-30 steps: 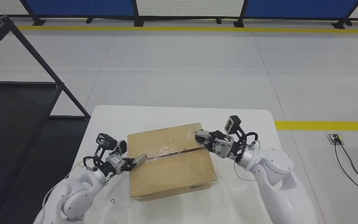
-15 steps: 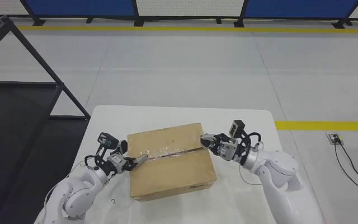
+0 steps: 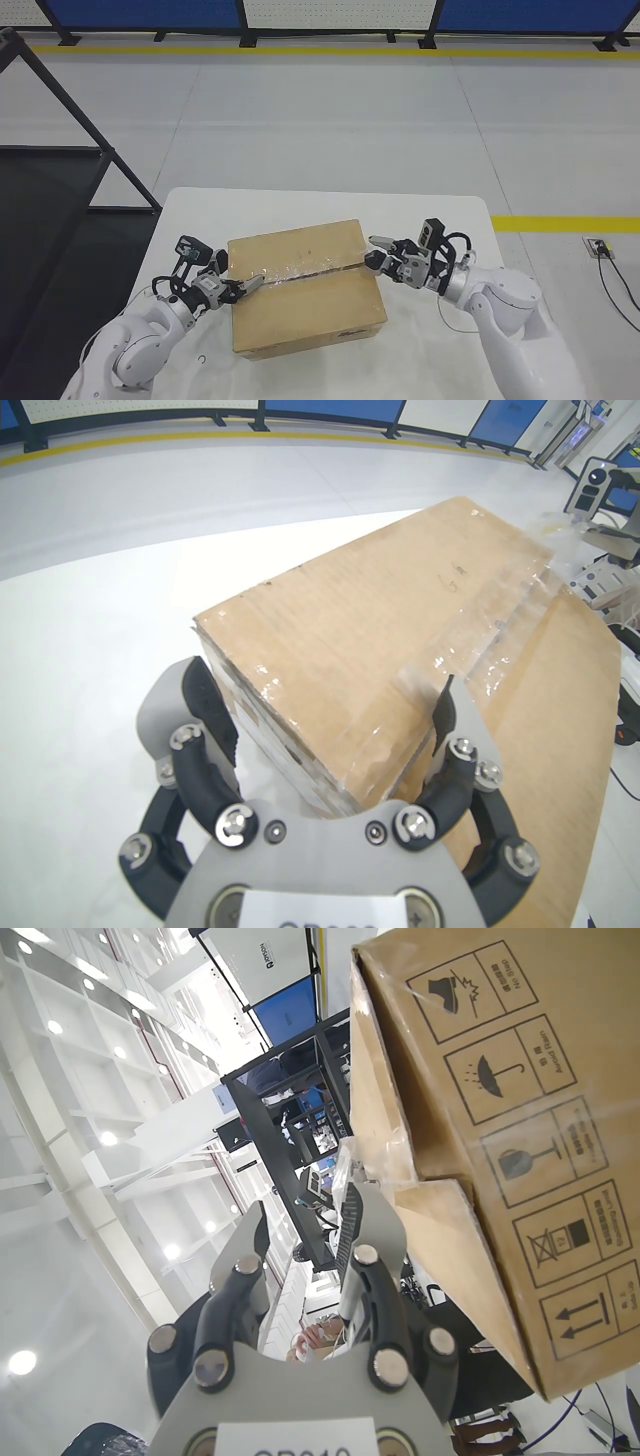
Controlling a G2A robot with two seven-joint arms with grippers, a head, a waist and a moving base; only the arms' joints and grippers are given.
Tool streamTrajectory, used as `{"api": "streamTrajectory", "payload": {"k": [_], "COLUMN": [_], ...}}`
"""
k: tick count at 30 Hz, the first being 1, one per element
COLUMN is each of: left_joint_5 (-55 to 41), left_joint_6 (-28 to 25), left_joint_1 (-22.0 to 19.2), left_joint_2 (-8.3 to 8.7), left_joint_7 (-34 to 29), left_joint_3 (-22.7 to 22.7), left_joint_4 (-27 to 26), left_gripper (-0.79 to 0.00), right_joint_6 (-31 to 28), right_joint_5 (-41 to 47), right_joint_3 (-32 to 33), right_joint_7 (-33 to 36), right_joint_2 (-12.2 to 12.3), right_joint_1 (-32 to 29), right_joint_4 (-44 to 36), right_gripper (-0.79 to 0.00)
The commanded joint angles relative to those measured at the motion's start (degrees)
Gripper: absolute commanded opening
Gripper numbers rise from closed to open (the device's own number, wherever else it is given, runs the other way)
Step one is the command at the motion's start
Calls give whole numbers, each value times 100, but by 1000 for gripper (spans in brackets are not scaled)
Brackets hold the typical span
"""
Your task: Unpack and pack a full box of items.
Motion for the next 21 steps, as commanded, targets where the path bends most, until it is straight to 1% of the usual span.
{"api": "streamTrajectory", "payload": {"k": [1,8,11,13,15,16,21], "left_joint_5": [-2,3,-5,-6,-10,-18,-6], "left_joint_6": [-1,6,19,21,21,18,29], "left_joint_1": [-13,-51,-65,-72,-77,-80,-89], "left_joint_2": [1,5,5,6,6,6,9], "left_joint_7": [-6,-32,-39,-37,-32,-30,-26], "left_joint_3": [8,32,44,52,59,62,73], "left_joint_4": [9,31,38,45,52,56,60], "left_gripper": [0,0,0,0,0,0,0], "right_joint_6": [-2,100,218,228,223,223,170], "right_joint_5": [22,-85,-191,-209,-209,-207,-249], "right_joint_3": [31,89,79,88,105,114,154], "right_joint_7": [27,7,55,104,122,124,58], "right_joint_2": [18,91,128,150,169,178,221], "right_joint_1": [-9,-22,-14,-8,-2,4,18], "right_joint_4": [-5,-9,-7,21,64,88,127], "right_gripper": [-440,-403,-252,-215,-52,0,0]}}
